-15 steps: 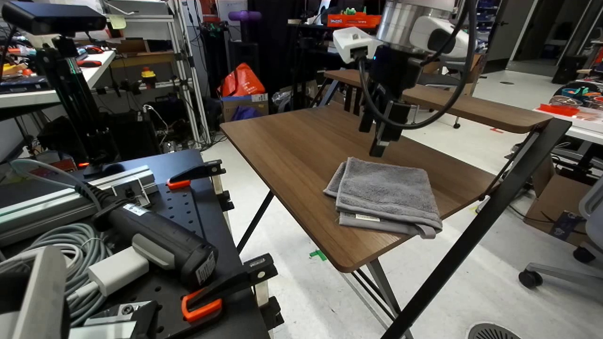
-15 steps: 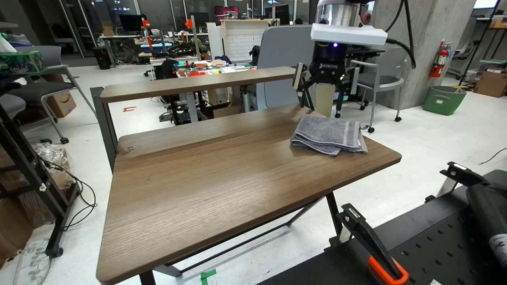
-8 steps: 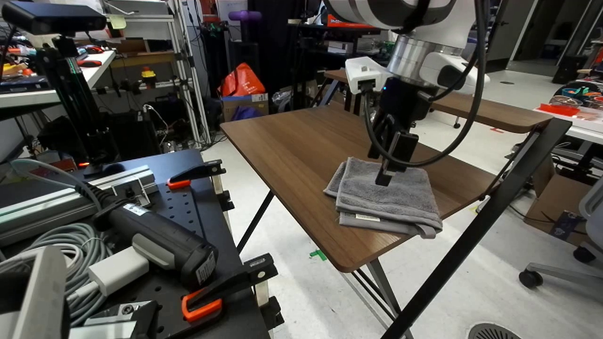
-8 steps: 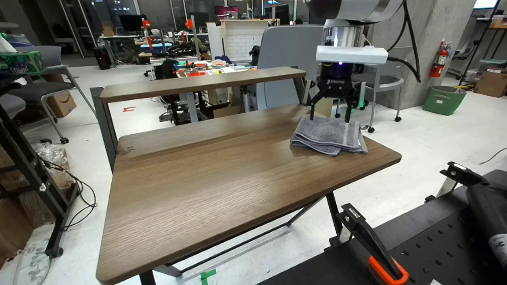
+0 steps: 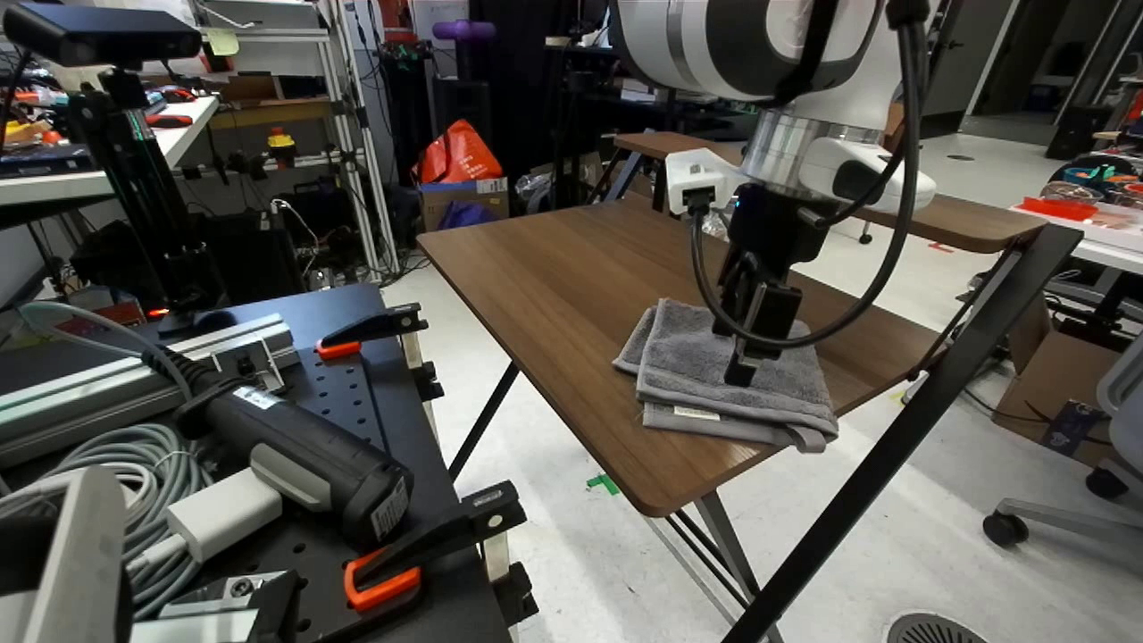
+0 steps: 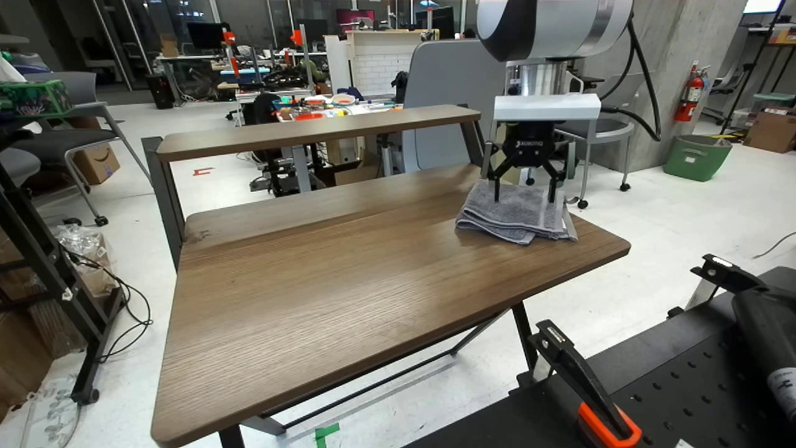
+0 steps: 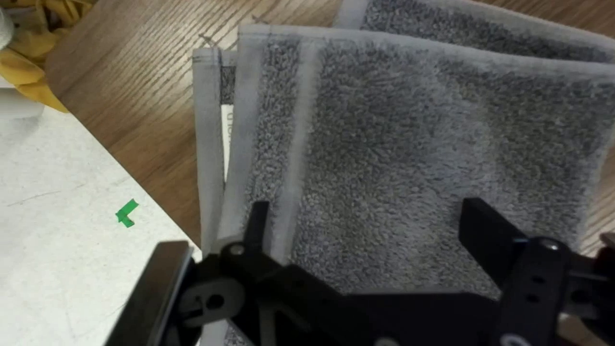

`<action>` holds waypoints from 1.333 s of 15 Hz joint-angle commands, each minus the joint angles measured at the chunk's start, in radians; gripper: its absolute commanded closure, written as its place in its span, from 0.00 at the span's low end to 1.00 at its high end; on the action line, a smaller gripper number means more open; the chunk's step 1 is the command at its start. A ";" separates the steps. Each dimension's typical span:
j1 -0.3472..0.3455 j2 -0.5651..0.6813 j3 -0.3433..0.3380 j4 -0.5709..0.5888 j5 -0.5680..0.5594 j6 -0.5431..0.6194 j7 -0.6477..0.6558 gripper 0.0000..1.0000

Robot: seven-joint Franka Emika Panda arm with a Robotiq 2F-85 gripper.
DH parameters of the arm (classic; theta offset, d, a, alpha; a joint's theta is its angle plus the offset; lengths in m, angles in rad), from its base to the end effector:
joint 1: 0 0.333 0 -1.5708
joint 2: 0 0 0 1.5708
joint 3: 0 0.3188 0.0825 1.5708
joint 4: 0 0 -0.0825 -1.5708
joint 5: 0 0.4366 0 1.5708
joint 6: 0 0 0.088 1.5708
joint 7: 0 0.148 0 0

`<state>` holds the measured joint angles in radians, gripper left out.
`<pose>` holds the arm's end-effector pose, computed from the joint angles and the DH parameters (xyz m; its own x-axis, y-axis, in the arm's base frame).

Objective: Move the towel to the left

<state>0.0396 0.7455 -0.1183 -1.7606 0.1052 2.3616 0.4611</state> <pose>0.6677 -0.0499 0.0528 0.8207 -0.5598 -0.1145 -0.5546 -0.8286 0.0761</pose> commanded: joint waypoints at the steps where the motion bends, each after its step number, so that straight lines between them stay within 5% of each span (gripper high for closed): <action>1: 0.038 0.042 -0.022 0.032 -0.029 0.032 0.036 0.00; 11: 0.148 0.113 0.025 0.138 -0.084 0.019 0.008 0.00; 20: 0.232 0.235 0.116 0.374 -0.085 -0.015 -0.050 0.00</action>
<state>0.2579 0.9176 -0.0296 -1.4983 0.0237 2.3788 0.4437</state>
